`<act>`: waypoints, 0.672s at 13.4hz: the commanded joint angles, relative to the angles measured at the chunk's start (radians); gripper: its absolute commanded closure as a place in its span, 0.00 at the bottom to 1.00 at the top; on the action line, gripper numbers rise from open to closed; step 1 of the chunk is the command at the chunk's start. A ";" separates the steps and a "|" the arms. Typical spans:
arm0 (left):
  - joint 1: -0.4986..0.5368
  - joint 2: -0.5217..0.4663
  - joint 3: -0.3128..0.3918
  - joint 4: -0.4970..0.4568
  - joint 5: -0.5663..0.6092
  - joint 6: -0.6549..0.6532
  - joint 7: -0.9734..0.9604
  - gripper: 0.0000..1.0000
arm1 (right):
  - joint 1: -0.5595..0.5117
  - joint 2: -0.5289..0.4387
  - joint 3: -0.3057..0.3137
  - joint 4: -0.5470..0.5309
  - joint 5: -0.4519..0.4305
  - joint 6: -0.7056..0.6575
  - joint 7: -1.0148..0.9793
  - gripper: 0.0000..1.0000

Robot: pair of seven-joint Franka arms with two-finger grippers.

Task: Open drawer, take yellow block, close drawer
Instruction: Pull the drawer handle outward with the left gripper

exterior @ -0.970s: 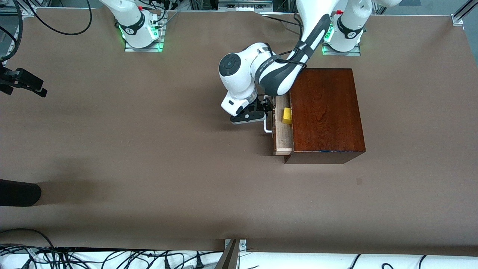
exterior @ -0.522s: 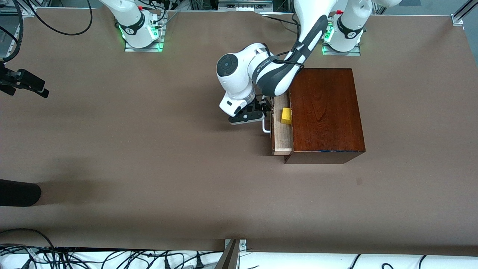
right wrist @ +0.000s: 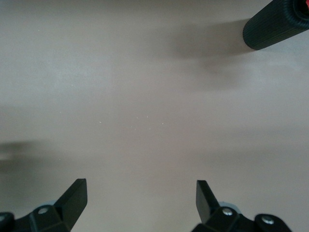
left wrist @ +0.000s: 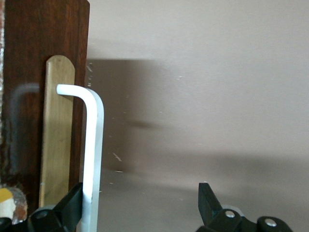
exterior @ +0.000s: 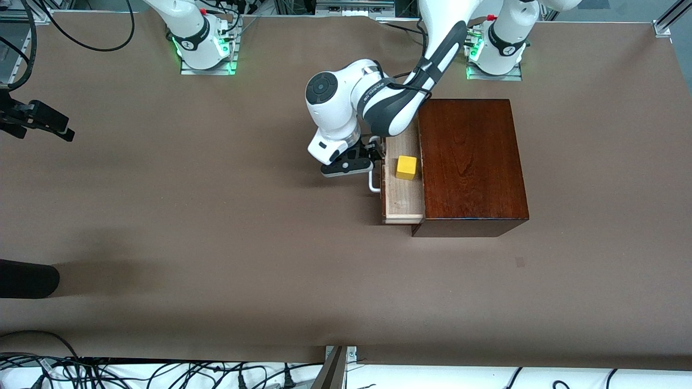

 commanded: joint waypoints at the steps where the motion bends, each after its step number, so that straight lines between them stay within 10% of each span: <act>1: -0.043 0.055 -0.001 0.095 -0.046 0.015 -0.043 0.00 | -0.001 0.007 0.004 0.019 0.018 -0.018 -0.009 0.00; 9: -0.049 0.069 0.002 0.130 -0.092 0.064 -0.063 0.00 | -0.001 0.008 0.005 0.019 0.018 -0.018 -0.010 0.00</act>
